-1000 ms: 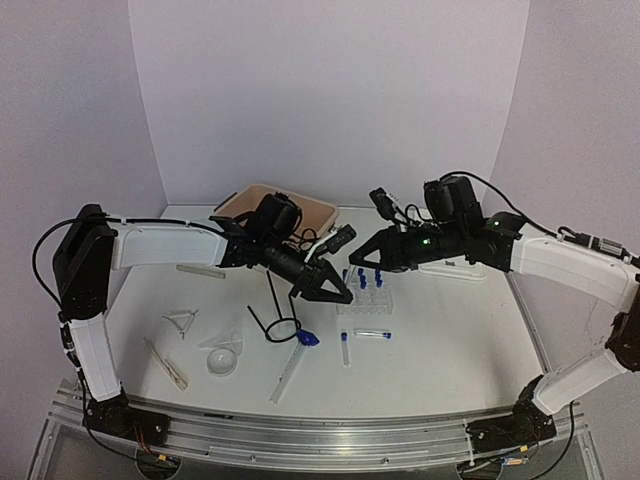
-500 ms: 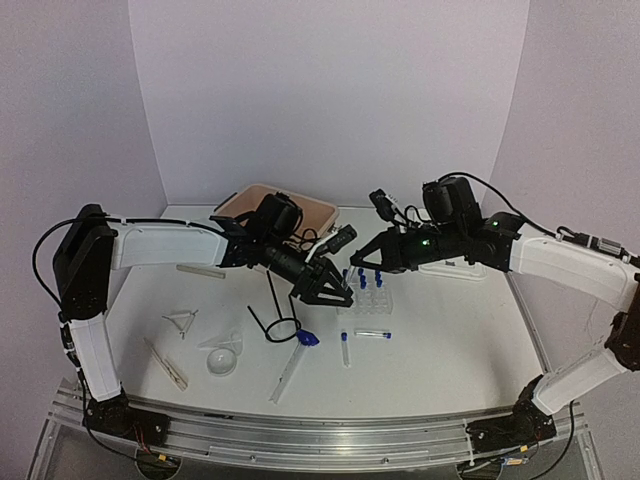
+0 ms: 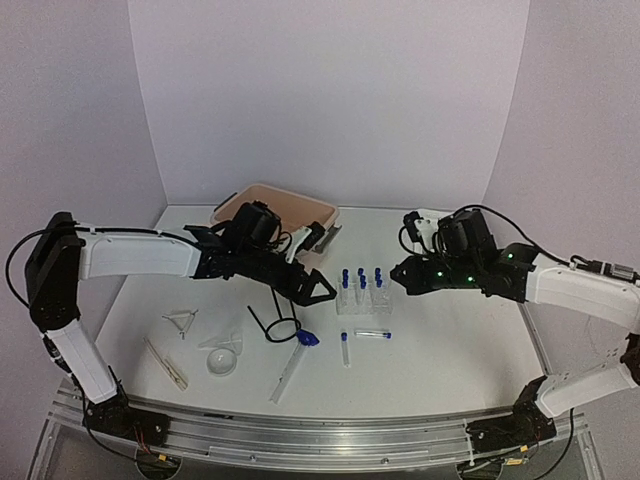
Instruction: Organize the chemistry lab equipment
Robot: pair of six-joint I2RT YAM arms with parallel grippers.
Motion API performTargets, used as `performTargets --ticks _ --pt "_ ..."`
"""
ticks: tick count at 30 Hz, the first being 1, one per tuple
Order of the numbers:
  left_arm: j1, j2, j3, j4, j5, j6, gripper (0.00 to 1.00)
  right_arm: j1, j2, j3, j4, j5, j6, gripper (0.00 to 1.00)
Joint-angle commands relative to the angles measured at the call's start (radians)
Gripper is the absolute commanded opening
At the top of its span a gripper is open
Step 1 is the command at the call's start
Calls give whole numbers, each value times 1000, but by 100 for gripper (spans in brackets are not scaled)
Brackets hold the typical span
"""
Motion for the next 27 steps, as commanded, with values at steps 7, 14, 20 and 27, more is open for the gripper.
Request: performTargets --ticks 7,14,20,27 --pt "153 -249 -195 129 -273 -280 100 3 155 -52 266 112 -129 0" --pt "163 -295 -217 111 -303 -283 100 3 265 -34 332 108 -135 0" --pt "162 -308 -238 124 -292 -285 100 3 298 -34 359 131 -156 0" --pt "163 -317 -250 134 -283 -292 100 3 318 -48 377 172 -175 0"
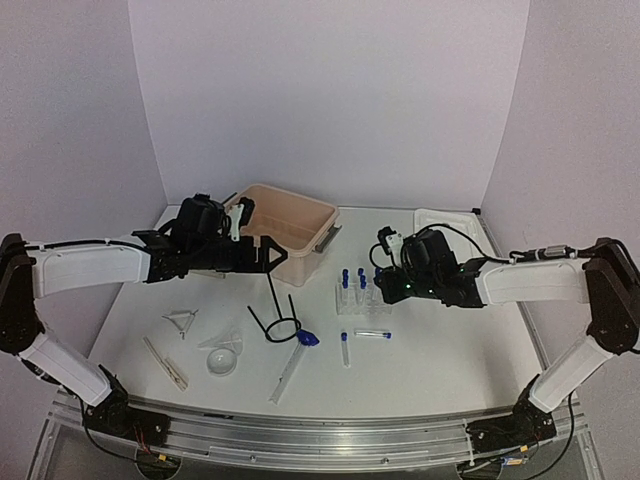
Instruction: Organize the chemistry lab equipment
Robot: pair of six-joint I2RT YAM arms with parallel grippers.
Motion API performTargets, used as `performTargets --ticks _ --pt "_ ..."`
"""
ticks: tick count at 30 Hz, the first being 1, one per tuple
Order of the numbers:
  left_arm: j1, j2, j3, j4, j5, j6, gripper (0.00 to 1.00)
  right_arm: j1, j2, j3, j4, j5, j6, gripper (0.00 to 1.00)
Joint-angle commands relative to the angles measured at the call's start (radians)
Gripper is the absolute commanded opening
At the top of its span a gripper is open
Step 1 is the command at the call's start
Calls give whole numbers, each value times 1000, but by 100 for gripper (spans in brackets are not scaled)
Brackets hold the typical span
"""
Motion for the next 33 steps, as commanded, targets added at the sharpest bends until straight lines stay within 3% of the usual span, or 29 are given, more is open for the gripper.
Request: performTargets --ticks 1,33 --pt "-1 -41 -13 39 -2 -13 100 3 16 -4 55 41 -26 0" --pt "-1 -50 -29 53 30 -22 100 3 75 -46 122 78 -57 0"
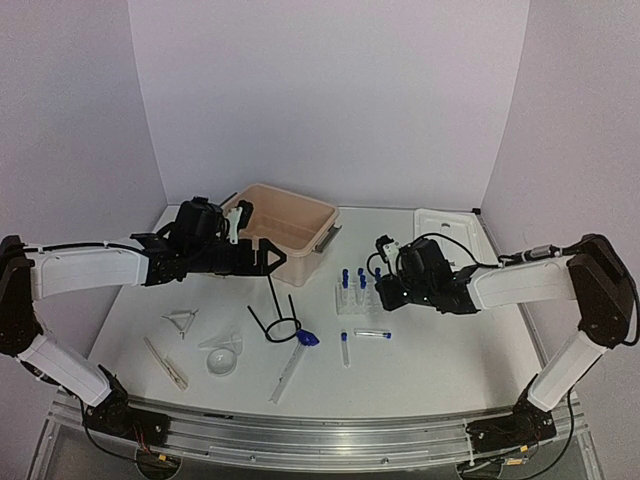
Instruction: Organize the chemistry lab equipment
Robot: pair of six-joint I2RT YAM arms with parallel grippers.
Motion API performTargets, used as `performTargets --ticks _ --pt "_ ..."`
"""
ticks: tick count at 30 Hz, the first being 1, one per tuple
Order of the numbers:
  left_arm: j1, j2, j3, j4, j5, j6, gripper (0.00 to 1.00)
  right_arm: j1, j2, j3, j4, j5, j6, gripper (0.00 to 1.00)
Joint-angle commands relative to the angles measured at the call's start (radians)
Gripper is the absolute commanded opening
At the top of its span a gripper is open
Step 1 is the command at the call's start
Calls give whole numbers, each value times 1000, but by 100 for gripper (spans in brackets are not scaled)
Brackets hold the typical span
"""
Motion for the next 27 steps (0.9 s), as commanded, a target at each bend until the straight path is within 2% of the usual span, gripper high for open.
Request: performTargets --ticks 1,27 --pt "-1 -33 -1 57 21 -12 100 3 10 -14 48 29 -16 0" --pt "-1 -12 0 91 52 -20 100 3 56 -81 199 53 -36 5"
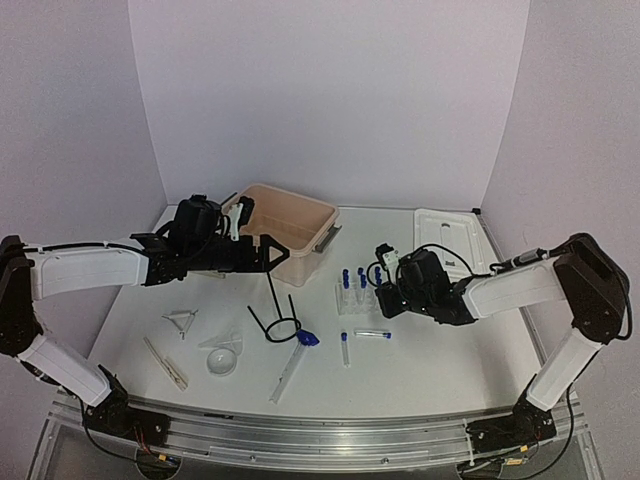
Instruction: Organize the chemistry lab equipment
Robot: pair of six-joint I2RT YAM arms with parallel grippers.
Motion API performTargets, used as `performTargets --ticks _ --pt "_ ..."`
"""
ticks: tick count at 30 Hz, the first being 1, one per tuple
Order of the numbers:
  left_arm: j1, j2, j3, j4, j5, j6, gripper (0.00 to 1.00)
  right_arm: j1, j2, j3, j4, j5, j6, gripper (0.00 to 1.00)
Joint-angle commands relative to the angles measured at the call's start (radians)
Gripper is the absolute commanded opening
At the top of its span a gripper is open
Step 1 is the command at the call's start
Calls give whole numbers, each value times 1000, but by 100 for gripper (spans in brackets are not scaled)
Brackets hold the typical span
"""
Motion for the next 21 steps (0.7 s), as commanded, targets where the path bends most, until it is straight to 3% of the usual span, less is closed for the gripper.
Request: performTargets --ticks 1,9,21 --pt "-1 -12 -1 42 18 -4 100 3 12 -14 62 28 -10 5" --pt "-1 -24 -9 41 18 -6 100 3 21 -16 71 24 -5 7" --pt "-1 -36 -14 33 15 -7 99 3 19 -19 70 24 9 26"
